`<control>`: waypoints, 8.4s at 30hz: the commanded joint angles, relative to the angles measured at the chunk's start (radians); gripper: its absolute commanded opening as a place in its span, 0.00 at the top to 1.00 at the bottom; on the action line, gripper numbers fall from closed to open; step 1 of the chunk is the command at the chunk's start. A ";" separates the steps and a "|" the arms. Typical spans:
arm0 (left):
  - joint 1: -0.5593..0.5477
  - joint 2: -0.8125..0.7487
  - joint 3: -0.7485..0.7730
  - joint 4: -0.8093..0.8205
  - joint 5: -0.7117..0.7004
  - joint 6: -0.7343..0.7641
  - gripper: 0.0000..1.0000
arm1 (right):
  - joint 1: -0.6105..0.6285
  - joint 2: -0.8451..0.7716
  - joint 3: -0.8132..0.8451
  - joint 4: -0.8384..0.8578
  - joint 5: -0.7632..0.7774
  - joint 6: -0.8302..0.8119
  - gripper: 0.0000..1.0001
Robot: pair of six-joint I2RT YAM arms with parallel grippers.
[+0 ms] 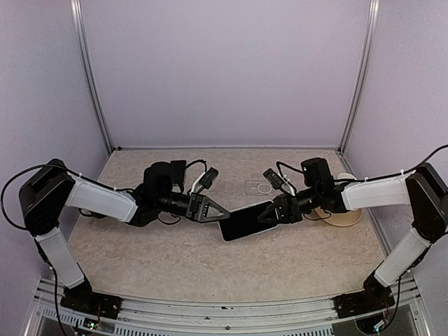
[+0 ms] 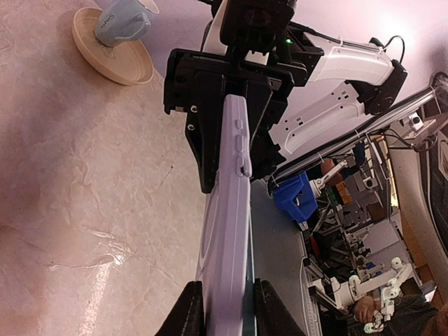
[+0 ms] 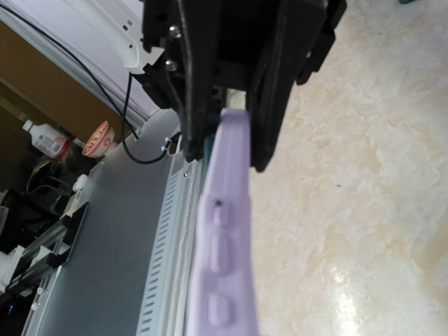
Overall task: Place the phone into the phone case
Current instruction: Press the bottom left corner of the phone case, then press the phone with the phone case, then press the bottom right corner of the phone case, then press the bottom left corner of the phone case.
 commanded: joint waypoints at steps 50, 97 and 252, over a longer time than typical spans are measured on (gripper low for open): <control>-0.051 -0.037 -0.019 0.139 -0.023 -0.050 0.58 | -0.044 -0.152 0.026 0.131 0.184 0.181 0.96; -0.091 0.058 -0.009 0.402 -0.017 -0.231 1.00 | -0.047 -0.129 -0.082 0.425 0.362 0.577 0.95; 0.001 -0.269 0.030 -0.358 -0.583 0.281 0.01 | -0.119 -0.140 -0.106 0.584 0.231 0.690 0.96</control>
